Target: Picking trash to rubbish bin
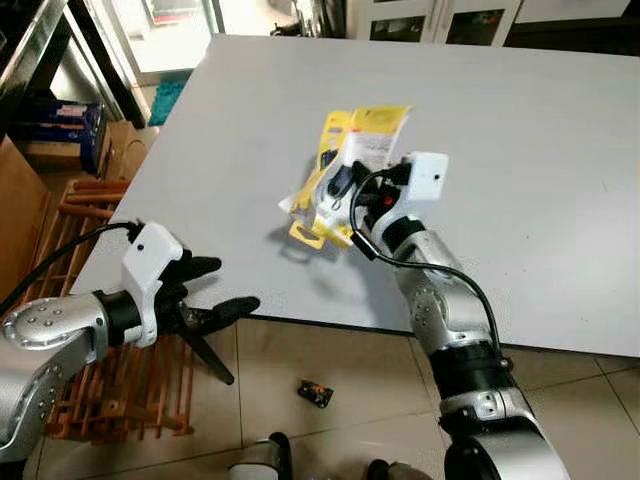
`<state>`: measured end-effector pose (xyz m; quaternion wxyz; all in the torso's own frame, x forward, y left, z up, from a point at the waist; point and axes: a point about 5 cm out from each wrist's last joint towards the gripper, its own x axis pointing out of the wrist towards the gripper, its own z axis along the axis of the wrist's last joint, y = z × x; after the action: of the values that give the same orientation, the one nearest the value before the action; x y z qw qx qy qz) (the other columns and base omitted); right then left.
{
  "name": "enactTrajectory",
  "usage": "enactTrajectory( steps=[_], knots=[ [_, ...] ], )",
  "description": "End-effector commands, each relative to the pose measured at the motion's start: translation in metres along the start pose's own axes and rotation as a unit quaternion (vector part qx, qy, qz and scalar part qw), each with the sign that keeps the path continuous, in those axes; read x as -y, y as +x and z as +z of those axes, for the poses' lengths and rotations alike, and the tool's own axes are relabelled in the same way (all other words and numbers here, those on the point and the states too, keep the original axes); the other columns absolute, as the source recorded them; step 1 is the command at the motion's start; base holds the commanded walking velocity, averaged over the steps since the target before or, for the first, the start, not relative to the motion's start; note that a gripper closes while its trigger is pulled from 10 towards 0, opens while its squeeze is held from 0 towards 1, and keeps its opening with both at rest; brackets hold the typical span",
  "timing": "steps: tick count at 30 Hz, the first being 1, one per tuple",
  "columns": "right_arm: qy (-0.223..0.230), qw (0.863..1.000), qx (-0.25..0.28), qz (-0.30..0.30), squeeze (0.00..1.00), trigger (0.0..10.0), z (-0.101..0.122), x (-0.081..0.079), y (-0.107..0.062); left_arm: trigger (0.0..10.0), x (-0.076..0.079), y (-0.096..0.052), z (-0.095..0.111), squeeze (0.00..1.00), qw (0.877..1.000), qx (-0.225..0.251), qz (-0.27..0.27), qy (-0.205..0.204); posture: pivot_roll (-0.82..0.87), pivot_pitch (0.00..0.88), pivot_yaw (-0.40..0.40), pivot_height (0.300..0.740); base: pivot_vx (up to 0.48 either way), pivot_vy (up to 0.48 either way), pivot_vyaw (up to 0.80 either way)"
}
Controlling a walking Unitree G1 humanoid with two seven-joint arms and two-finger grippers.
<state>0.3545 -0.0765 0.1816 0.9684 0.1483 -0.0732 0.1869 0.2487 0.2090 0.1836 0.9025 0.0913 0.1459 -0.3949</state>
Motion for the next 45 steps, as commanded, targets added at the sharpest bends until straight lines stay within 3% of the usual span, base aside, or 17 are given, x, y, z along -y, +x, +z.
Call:
enactTrajectory(
  steps=[1,4,11,16,17,23,25,30,35,41,45],
  knots=[
    [-0.028,0.999,0.019,0.001,0.0,10.0,0.007,-0.002,-0.004,10.0,0.0,0.003,-0.001,0.0,1.0,-0.002,0.003,0.005,0.17,0.143,0.033,0.74,0.0,0.0,0.0],
    [-0.043,0.999,0.027,-0.003,0.0,10.0,0.01,-0.001,-0.008,10.0,-0.001,0.005,0.001,0.0,1.0,0.006,0.005,0.006,0.16,0.138,0.032,0.74,0.0,0.0,0.0],
    [-0.097,0.993,0.046,-0.047,0.0,10.0,0.022,0.019,-0.037,10.0,-0.005,0.018,0.012,0.0,0.999,0.051,0.016,-0.004,0.12,0.102,0.019,0.74,0.0,0.0,0.0],
    [-0.118,0.989,0.037,-0.078,0.0,10.0,0.021,0.033,-0.053,10.0,-0.015,0.028,0.022,0.0,0.993,0.096,0.063,0.002,0.09,0.084,0.012,0.74,0.0,0.0,0.0],
    [-0.123,0.988,0.034,-0.087,0.0,10.0,0.021,0.037,-0.057,10.0,-0.019,0.034,0.024,0.0,0.989,0.113,0.09,0.004,0.07,0.074,0.009,0.74,0.0,0.0,0.0],
    [-0.147,0.982,0.046,-0.107,0.0,10.0,0.029,0.039,-0.065,10.0,-0.02,0.05,0.032,0.0,0.978,0.157,0.134,0.005,0.04,0.061,0.001,0.74,0.0,0.0,0.0],
    [-0.164,0.978,0.053,-0.116,0.0,10.0,0.034,0.036,-0.072,10.0,-0.022,0.056,0.032,0.0,0.967,0.18,0.18,-0.012,0.03,0.056,-0.001,0.74,0.0,0.0,0.0],
    [-0.176,0.975,0.054,-0.124,0.0,10.0,0.035,0.034,-0.08,10.0,-0.023,0.062,0.031,0.0,0.953,0.193,0.234,-0.022,0.01,0.055,0.0,0.74,0.0,0.0,0.0],
    [-0.179,0.974,0.05,-0.13,0.0,10.0,0.034,0.03,-0.085,10.0,-0.016,0.075,0.027,0.0,0.942,0.203,0.265,-0.039,0.0,0.059,0.008,0.74,0.0,0.0,0.0],
    [-0.18,0.973,0.044,-0.135,0.0,10.0,0.035,0.029,-0.086,10.0,0.008,0.096,0.022,0.0,0.946,0.204,0.245,-0.056,-0.01,0.064,0.006,0.74,0.0,0.0,0.0],
    [-0.18,0.974,0.042,-0.135,0.0,10.0,0.035,0.028,-0.086,10.0,0.013,0.101,0.022,0.0,0.946,0.211,0.238,-0.063,-0.01,0.062,0.004,0.74,0.0,0.0,0.0]
  ],
)
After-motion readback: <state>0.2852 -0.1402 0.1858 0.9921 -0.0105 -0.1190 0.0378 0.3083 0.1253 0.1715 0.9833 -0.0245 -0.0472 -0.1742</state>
